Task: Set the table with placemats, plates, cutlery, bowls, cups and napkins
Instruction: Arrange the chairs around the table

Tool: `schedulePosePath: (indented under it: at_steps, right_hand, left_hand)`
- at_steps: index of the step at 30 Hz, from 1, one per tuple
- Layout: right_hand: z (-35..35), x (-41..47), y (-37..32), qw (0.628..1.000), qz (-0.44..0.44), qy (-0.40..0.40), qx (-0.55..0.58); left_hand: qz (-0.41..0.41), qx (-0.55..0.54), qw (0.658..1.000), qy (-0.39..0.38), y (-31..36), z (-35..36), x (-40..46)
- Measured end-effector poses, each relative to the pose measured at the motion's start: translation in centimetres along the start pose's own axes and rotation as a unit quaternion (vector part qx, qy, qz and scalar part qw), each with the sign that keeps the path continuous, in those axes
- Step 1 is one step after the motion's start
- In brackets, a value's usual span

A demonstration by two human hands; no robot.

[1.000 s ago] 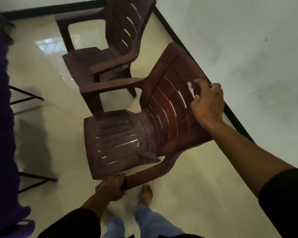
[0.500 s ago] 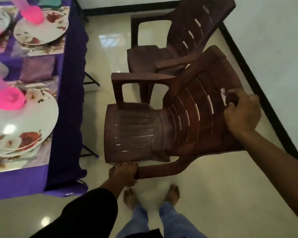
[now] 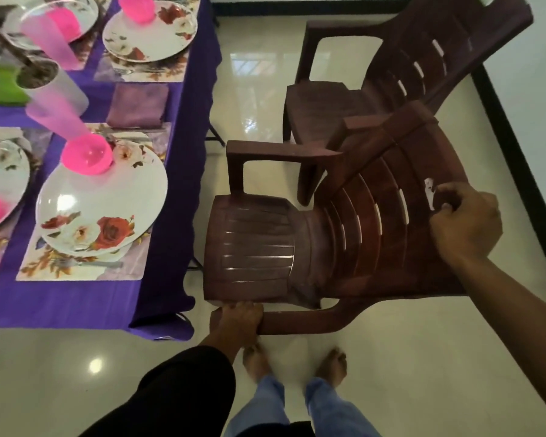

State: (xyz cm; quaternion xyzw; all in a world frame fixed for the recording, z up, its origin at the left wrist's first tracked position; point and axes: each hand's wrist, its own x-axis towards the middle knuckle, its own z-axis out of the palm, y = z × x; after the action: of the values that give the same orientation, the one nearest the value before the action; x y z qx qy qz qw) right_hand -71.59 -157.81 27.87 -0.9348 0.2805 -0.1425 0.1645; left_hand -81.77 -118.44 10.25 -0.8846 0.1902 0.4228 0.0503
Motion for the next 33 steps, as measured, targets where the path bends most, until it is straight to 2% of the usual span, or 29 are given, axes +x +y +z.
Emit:
schedulePosePath:
  at_steps: [7, 13, 20, 33]
  right_hand:
    - [0.0, -0.1, 1.9, 0.999, 0.011, -0.034, -0.013]
    - [1.8, -0.5, -1.3, 0.998, 0.015, -0.048, 0.041]
    - [2.9, -0.9, -3.8, 0.998, 0.006, -0.047, 0.043]
    - [3.2, -1.4, -4.6, 0.989, -0.052, -0.090, -0.110]
  left_hand:
    - [0.006, -0.008, 1.000, 0.005, 0.8, 0.0, 0.0]
    - [-0.028, 0.006, 1.000, 0.008, -3.0, -1.1, 0.0]
    - [-0.036, -0.010, 0.999, 0.003, -4.6, -0.7, 0.0]
    - [-0.048, -0.025, 0.999, -0.004, -4.5, -0.7, -0.2]
